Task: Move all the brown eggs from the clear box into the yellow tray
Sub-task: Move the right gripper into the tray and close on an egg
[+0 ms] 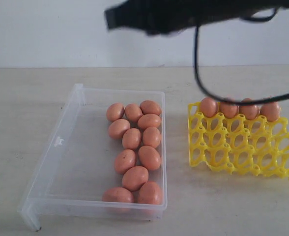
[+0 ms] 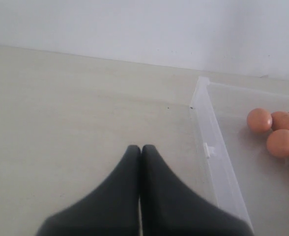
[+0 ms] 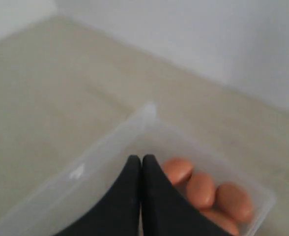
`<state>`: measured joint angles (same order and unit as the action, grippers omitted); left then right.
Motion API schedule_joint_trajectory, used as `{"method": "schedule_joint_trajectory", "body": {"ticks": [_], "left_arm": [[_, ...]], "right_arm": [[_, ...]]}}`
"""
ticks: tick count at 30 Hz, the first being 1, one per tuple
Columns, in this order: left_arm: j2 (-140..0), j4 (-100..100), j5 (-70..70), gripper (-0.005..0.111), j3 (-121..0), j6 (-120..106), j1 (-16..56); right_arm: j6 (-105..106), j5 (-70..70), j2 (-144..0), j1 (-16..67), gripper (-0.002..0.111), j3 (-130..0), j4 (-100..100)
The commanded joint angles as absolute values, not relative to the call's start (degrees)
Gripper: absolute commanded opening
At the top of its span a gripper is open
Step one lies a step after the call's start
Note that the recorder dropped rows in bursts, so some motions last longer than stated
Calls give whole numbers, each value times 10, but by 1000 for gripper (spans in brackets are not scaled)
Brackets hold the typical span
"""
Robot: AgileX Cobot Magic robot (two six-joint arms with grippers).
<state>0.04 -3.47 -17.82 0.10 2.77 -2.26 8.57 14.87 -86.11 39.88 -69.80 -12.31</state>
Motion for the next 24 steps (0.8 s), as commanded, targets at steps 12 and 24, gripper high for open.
{"method": "schedule_joint_trajectory", "body": {"ticks": [12,24], "left_arm": [[0,-36,-175,-4,0,28,-21],[0,-36,-175,-4,0,28,-21]], "right_arm": [[79,682,-1179,425,8,-1035,-135],[-9,700,-1220,425,61,-1052,-113]]}}
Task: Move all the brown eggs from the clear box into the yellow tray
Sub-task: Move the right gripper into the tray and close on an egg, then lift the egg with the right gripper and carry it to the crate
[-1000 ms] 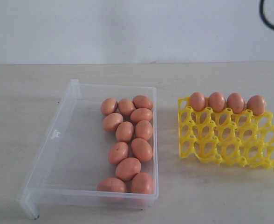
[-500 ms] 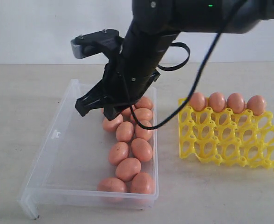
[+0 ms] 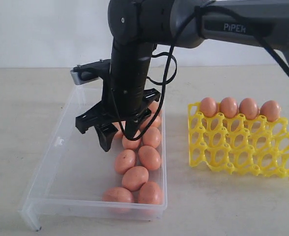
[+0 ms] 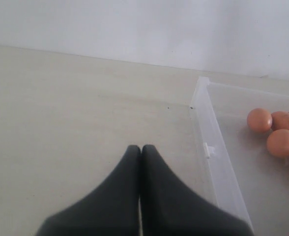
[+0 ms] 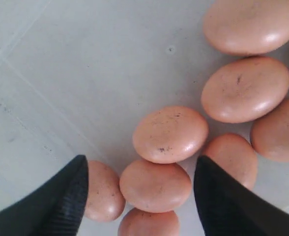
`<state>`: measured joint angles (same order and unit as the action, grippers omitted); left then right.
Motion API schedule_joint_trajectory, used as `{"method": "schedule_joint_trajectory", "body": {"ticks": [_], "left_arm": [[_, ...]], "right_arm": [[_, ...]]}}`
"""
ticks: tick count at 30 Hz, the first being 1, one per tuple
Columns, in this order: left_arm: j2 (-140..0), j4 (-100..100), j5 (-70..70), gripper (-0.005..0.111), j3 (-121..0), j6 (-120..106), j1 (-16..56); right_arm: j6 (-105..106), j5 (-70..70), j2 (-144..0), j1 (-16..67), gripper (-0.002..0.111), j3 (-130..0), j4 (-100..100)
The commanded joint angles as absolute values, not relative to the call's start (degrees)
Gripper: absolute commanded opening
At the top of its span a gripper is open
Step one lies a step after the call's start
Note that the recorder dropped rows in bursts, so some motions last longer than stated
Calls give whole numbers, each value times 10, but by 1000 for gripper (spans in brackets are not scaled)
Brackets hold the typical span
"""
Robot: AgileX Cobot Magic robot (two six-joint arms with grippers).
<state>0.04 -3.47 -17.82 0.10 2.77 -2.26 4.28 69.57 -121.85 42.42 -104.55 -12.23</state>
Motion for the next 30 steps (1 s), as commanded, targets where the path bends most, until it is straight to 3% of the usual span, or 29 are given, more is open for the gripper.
{"method": "schedule_joint_trajectory", "body": {"ticks": [1,12,24,27,30], "left_arm": [[0,-36,-175,-4,0,28,-21],[0,-36,-174,-4,0,28,-21],[0,-36,-174,-4,0,28,-21],[0,-36,-174,-4,0,28,-21],[0,-36,-174,-4,0,28,-21]], "right_arm": [[-23,700,-1220,425,61,-1052,-113],[-190,700,-1276,425,61,-1052,-130],[-212,634,-1321,425,60,-1052,-129],[-211,632,-1321,425,45,-1052,-128],[-186,632,-1321,425,3,-1052,-124]]}}
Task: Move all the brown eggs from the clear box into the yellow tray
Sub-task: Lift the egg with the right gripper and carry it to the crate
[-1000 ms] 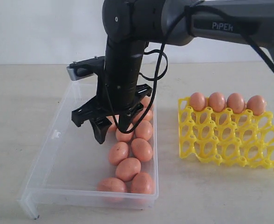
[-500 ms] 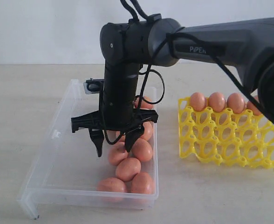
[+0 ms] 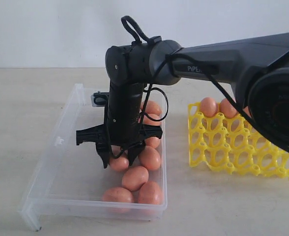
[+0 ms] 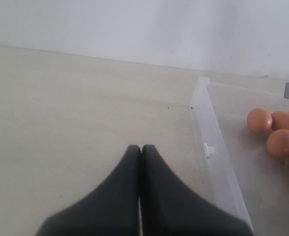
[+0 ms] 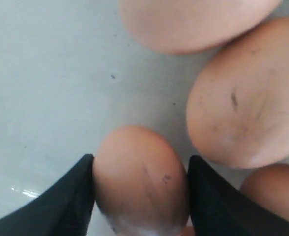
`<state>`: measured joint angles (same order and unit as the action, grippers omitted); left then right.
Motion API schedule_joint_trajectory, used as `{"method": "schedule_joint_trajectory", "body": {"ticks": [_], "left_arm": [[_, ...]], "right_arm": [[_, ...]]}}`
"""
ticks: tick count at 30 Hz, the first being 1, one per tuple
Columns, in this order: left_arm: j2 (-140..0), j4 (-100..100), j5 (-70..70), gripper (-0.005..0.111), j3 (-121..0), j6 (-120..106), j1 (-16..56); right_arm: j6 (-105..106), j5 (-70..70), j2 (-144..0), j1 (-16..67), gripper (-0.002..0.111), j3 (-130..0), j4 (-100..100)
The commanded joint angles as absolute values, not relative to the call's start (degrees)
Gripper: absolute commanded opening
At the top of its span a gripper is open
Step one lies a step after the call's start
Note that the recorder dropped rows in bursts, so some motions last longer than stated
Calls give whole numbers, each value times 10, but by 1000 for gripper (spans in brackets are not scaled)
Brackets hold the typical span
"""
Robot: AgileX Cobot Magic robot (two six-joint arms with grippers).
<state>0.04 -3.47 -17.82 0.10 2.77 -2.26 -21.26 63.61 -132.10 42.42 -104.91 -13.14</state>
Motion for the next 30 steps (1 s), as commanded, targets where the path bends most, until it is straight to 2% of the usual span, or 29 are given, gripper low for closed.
{"method": "schedule_joint_trajectory", "body": {"ticks": [1,9,15,21,23,26,30], "left_arm": [[0,-36,-174,-4,0,28,-21],[0,-36,-175,-4,0,28,-21],[0,-36,-175,-4,0,28,-21],[0,-36,-174,-4,0,28,-21],[0,-36,-174,-4,0,28,-21],[0,-36,-174,-4,0,28,-21],[0,-36,-174,-4,0,28,-21]], "right_arm": [[-166,632,-1321,425,1,-1052,-124],[104,682,-1285,425,1,-1095,-123],[120,662,-1221,425,1,-1173,-125],[65,603,-1171,425,1,-1172,-126],[63,579,-1153,426,1,-1138,-130],[65,474,-1089,427,1,-1030,-128],[62,227,-949,419,1,-796,-119]]}}
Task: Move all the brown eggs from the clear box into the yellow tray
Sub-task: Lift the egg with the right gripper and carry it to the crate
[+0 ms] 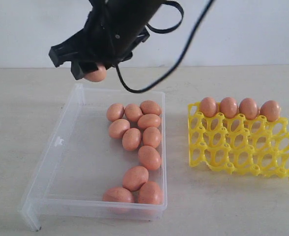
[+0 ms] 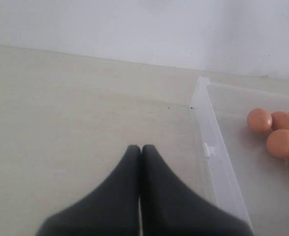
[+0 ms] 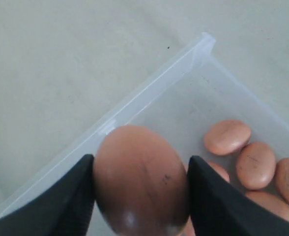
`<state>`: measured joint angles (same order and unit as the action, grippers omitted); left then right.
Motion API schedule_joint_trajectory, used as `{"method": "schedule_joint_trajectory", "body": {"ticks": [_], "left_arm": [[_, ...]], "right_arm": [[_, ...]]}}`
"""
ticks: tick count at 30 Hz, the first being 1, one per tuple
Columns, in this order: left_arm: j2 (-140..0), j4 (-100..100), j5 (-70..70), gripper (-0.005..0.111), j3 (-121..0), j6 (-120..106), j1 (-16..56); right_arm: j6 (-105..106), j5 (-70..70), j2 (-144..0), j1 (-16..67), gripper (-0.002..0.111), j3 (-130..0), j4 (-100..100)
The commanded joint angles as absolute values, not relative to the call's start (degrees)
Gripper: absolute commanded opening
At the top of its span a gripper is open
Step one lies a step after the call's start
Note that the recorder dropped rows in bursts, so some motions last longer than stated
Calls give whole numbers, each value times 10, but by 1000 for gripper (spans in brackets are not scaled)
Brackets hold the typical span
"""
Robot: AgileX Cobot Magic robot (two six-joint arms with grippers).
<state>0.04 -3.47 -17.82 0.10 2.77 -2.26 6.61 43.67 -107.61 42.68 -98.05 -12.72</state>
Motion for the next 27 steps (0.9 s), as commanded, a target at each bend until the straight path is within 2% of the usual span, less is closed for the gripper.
{"method": "schedule_joint_trajectory", "body": {"ticks": [1,4,7,11,13,15,17,19,21,23,25,27], "left_arm": [[0,-36,-174,-4,0,28,-21],[0,-36,-175,-4,0,28,-21],[0,-36,-175,-4,0,28,-21],[0,-36,-175,-4,0,28,-21],[0,-36,-175,-4,0,28,-21],[0,-36,-175,-4,0,28,-21],[0,-36,-174,-4,0,28,-21],[0,-36,-174,-4,0,28,-21],[0,-36,-174,-4,0,28,-21],[0,-36,-174,-4,0,28,-21],[0,-36,-174,-4,0,28,-21],[0,-36,-174,-4,0,28,-21]], "right_arm": [[62,156,-909,413,1,-731,-114],[62,-34,-816,381,1,-560,-112],[63,-189,-763,334,1,-445,-120],[63,-347,-765,255,1,-376,-262],[48,-372,-783,211,1,-380,-369],[-30,-370,-809,164,1,-390,-378],[-172,-329,-838,108,0,-408,-259],[-370,-321,-871,60,0,-425,-3],[-592,-416,-906,15,0,-440,283],[-730,-591,-953,-32,0,-463,507],[-761,-698,-990,-47,0,-482,609],[-779,-700,-1016,-51,0,-485,668]]}}
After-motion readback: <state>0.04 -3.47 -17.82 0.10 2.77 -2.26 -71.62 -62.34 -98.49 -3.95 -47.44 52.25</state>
